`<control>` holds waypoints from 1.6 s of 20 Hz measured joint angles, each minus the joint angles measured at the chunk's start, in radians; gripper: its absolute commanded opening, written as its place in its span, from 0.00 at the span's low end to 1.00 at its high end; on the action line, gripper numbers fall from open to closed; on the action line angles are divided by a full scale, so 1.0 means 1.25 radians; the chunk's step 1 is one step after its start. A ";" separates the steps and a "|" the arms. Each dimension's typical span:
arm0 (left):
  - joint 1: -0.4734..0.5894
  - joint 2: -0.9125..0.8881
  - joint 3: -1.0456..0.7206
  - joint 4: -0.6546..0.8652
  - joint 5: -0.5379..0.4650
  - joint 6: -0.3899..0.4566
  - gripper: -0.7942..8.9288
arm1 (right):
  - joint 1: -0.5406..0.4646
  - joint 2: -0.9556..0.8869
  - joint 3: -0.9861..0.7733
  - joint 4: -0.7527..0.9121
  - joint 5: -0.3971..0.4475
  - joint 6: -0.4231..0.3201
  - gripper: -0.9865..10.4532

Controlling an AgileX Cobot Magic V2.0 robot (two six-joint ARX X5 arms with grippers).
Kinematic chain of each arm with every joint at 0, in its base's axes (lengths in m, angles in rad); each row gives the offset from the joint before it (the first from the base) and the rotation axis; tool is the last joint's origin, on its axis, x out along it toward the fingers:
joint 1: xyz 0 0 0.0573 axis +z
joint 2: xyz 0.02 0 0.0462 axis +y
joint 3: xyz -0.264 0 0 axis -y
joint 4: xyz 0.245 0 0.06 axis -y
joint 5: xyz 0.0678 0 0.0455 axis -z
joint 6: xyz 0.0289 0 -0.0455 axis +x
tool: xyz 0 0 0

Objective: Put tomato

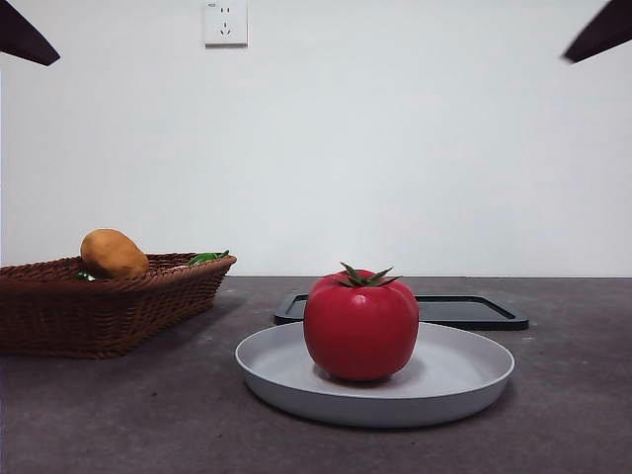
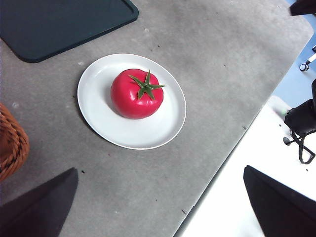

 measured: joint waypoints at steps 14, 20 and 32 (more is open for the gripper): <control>0.000 0.000 0.000 0.000 0.000 0.000 0.68 | 0.189 0.387 0.000 0.270 0.161 0.002 0.52; 0.000 0.000 0.000 0.000 0.000 0.000 0.68 | 0.229 0.469 0.000 0.309 0.228 0.002 0.52; 0.000 0.000 0.000 0.005 0.000 0.000 0.68 | 0.251 0.561 0.000 0.344 0.266 0.003 0.37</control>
